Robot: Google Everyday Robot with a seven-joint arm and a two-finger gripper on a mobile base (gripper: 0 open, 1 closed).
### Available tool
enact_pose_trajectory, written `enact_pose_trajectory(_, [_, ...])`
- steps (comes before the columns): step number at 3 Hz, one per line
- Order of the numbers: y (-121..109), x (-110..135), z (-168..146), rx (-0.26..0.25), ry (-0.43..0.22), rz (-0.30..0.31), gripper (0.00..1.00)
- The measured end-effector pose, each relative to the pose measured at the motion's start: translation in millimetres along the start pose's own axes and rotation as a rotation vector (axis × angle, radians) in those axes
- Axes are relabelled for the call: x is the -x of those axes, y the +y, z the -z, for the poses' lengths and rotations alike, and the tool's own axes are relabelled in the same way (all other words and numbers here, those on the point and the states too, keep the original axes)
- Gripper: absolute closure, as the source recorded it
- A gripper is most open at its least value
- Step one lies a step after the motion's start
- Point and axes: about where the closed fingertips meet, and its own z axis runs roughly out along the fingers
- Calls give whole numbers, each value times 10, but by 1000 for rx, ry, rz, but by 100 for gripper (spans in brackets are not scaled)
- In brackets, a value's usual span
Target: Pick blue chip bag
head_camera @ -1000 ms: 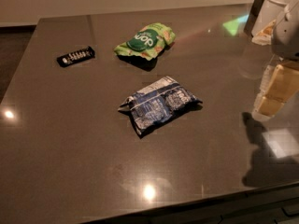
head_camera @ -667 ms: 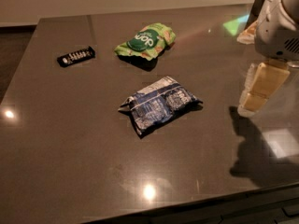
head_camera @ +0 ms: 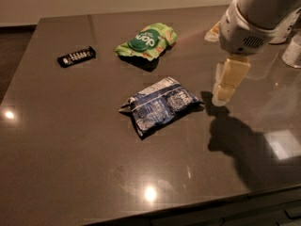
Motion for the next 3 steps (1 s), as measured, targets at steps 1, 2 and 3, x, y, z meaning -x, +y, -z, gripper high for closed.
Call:
enact_pose_trajectory(1, [-169,161,-236,25,-4,68,0])
enact_pose_trajectory(2, [-239,274,-475,64,5,130,0])
enact_pose_trajectory(3, [-191,354,-679,109,24,195,0])
